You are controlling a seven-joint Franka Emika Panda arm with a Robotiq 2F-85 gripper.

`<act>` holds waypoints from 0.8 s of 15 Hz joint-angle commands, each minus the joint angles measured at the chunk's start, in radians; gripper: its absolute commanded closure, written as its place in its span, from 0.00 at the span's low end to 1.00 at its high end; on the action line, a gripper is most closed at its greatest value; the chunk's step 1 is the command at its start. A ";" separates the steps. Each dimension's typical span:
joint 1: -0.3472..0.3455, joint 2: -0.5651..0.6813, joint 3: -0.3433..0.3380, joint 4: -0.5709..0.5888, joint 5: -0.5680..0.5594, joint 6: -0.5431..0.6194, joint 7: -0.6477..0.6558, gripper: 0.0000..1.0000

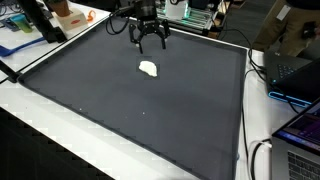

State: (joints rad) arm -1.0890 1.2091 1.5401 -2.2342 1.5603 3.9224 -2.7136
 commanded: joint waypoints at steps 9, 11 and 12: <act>0.099 -0.035 -0.069 0.025 -0.016 0.046 -0.025 0.00; 0.111 -0.048 -0.064 0.053 -0.020 0.068 -0.025 0.00; 0.121 -0.218 -0.117 0.049 0.040 -0.075 0.030 0.00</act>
State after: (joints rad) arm -0.9942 1.1891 1.4877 -2.2094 1.5474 3.9669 -2.7140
